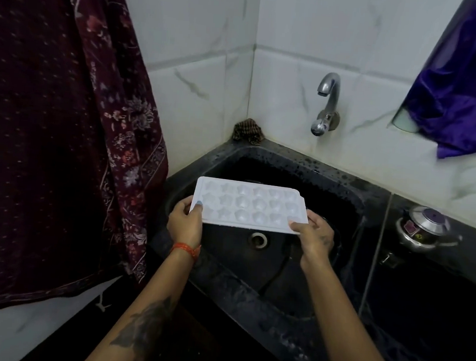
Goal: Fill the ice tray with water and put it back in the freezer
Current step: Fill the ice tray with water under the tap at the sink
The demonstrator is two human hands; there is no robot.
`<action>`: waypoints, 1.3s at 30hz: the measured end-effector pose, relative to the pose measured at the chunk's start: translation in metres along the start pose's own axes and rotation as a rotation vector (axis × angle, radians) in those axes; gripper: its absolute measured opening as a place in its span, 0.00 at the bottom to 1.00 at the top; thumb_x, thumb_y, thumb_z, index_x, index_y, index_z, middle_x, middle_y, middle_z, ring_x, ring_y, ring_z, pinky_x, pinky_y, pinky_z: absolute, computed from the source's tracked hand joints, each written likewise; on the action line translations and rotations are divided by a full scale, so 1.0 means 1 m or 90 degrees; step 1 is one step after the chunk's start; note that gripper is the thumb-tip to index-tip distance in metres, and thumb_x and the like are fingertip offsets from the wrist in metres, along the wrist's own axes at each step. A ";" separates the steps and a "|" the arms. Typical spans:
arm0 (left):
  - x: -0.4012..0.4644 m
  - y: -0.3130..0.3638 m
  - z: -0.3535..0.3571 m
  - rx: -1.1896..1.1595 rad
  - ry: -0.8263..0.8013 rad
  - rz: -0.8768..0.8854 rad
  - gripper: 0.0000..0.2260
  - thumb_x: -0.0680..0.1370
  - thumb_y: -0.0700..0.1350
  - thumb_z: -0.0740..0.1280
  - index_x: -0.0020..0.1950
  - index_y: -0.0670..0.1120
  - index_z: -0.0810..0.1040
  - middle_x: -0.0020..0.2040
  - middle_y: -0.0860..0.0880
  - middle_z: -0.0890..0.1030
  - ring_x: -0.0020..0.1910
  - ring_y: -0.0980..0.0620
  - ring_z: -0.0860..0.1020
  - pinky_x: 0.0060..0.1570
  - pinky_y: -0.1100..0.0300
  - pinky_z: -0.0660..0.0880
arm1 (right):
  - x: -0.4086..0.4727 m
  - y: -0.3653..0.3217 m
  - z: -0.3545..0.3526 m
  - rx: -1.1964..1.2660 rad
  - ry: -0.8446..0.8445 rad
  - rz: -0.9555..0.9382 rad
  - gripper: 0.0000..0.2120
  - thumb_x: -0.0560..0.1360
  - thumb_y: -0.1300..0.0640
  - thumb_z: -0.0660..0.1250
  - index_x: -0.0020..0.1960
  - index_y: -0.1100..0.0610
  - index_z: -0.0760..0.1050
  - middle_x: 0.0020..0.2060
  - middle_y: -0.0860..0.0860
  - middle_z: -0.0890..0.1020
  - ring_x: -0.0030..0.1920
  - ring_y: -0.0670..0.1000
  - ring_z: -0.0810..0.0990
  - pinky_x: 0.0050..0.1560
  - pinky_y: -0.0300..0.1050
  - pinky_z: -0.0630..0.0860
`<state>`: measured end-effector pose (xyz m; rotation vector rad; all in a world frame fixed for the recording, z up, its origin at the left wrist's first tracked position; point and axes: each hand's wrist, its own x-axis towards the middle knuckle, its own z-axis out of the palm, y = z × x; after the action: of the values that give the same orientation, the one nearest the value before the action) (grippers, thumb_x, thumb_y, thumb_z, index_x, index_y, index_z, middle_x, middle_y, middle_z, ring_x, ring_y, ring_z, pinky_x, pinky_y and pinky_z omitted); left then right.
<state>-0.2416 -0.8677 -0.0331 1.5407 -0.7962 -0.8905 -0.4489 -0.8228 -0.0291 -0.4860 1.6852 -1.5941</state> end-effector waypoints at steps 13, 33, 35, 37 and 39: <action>0.023 0.021 0.066 -0.121 -0.216 -0.113 0.05 0.81 0.44 0.58 0.57 0.48 0.70 0.57 0.45 0.75 0.52 0.44 0.77 0.34 0.55 0.78 | 0.046 -0.017 -0.005 0.027 0.084 -0.008 0.25 0.68 0.69 0.71 0.63 0.61 0.73 0.53 0.54 0.80 0.50 0.52 0.78 0.47 0.42 0.73; 0.089 0.035 0.138 -0.154 -0.267 -0.182 0.08 0.81 0.42 0.59 0.59 0.43 0.72 0.51 0.45 0.76 0.45 0.48 0.78 0.32 0.55 0.77 | 0.143 -0.065 0.049 -0.086 0.253 -0.247 0.19 0.71 0.56 0.72 0.60 0.59 0.75 0.54 0.56 0.80 0.48 0.50 0.79 0.54 0.47 0.77; 0.092 0.035 0.142 -0.156 -0.266 -0.191 0.06 0.81 0.42 0.59 0.57 0.44 0.72 0.51 0.45 0.76 0.47 0.46 0.78 0.33 0.55 0.77 | 0.159 -0.077 0.060 -0.132 0.228 -0.282 0.20 0.71 0.55 0.72 0.61 0.58 0.75 0.54 0.56 0.79 0.44 0.48 0.78 0.49 0.44 0.76; 0.095 0.036 0.146 -0.157 -0.267 -0.191 0.06 0.81 0.41 0.59 0.57 0.44 0.72 0.52 0.45 0.76 0.48 0.46 0.77 0.33 0.55 0.77 | 0.177 -0.089 0.071 -0.197 0.202 -0.297 0.23 0.71 0.53 0.72 0.63 0.58 0.72 0.55 0.56 0.78 0.44 0.48 0.77 0.46 0.42 0.74; 0.099 0.038 0.148 -0.160 -0.269 -0.185 0.07 0.81 0.41 0.59 0.58 0.44 0.72 0.52 0.45 0.76 0.49 0.46 0.77 0.34 0.54 0.77 | 0.196 -0.098 0.081 -0.264 0.175 -0.282 0.27 0.71 0.51 0.72 0.66 0.58 0.69 0.58 0.57 0.76 0.50 0.52 0.78 0.50 0.44 0.74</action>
<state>-0.3238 -1.0298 -0.0194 1.2796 -0.7288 -1.5052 -0.5373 -1.0330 0.0195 -0.9368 2.2519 -1.6699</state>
